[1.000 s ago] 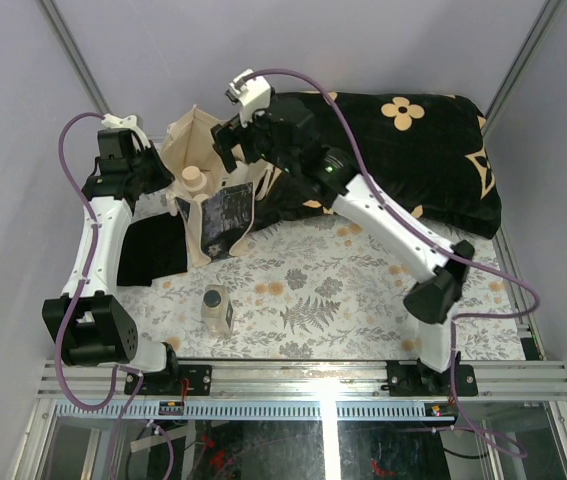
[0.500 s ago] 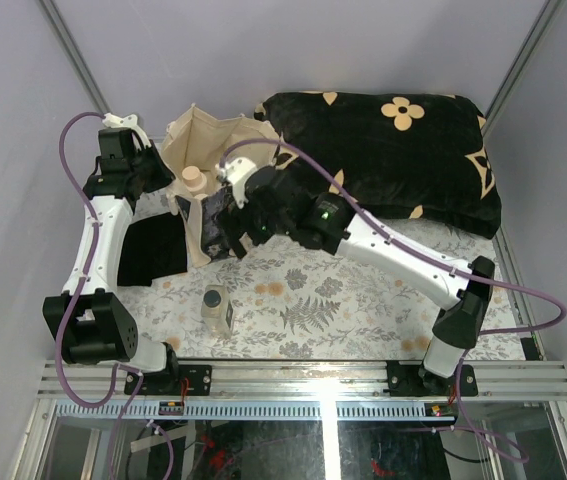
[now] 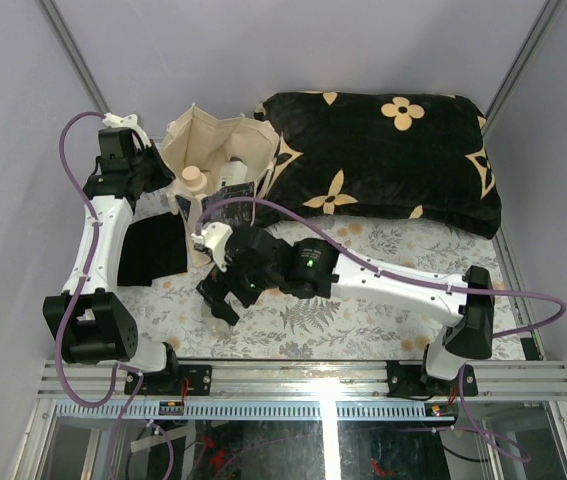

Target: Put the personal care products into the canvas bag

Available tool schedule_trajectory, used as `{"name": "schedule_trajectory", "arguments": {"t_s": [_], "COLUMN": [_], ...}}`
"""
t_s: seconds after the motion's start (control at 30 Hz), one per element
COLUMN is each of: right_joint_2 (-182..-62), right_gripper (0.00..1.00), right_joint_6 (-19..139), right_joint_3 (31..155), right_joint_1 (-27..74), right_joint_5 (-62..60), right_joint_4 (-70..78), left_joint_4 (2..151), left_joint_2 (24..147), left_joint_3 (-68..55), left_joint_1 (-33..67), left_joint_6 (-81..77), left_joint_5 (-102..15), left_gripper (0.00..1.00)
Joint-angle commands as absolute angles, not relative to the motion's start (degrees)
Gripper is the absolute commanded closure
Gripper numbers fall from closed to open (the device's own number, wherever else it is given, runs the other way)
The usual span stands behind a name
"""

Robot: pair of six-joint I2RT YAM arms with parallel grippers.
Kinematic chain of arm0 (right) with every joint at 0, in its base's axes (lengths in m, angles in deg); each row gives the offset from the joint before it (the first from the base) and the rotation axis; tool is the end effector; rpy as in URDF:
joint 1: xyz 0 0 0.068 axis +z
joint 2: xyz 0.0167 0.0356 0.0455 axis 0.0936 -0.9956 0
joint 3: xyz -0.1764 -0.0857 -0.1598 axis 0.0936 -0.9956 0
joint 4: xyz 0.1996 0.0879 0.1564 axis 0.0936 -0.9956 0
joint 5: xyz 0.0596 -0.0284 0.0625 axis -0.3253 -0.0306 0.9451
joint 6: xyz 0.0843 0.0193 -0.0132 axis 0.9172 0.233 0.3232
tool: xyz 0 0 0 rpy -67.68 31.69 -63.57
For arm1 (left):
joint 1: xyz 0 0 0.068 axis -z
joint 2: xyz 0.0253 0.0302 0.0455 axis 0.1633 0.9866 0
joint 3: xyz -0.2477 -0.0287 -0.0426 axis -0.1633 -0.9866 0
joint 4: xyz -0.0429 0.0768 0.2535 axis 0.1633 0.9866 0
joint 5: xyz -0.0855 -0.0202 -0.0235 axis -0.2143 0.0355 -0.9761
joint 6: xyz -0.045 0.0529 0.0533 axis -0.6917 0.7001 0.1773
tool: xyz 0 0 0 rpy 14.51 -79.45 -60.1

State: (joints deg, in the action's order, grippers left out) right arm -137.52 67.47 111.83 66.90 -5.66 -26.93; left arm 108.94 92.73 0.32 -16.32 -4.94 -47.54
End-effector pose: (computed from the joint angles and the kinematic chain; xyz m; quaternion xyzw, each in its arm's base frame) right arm 0.1268 0.4088 0.3230 -0.4382 0.7642 0.3389 0.3304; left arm 0.3682 0.0281 0.3156 -0.1172 0.8711 -0.1266 0.4599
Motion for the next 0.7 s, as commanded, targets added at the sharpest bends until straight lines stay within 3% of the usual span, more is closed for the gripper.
{"name": "schedule_trajectory", "arguments": {"t_s": [0.0, 0.1, 0.37, 0.67], "right_joint_2": [-139.12, -142.54, -156.93, -159.87], "right_gripper": [0.01, 0.0, 0.01, 0.0], "right_joint_6": [70.74, 74.74, 88.04, 96.7], "right_joint_3": [113.13, 116.76, 142.67, 144.87], "right_joint_1": [69.23, 69.77, 69.77, 69.77], "right_joint_5": [-4.68, -9.08, -17.98, -21.4], "right_joint_4": [-23.25, -25.21, -45.93, -54.71], "left_joint_4": [105.22, 104.83, 104.38, 104.09], "left_joint_2": [93.74, 93.74, 93.14, 92.97], "left_joint_3": [0.76, 0.64, -0.54, -0.1], "left_joint_1": [-16.76, -16.7, -16.74, -16.73], "left_joint_6": [-4.89, -5.34, -5.04, -5.11], "left_joint_5": [-47.93, -48.57, -48.75, -49.27], "left_gripper": [1.0, 1.0, 1.0, 1.0]}}
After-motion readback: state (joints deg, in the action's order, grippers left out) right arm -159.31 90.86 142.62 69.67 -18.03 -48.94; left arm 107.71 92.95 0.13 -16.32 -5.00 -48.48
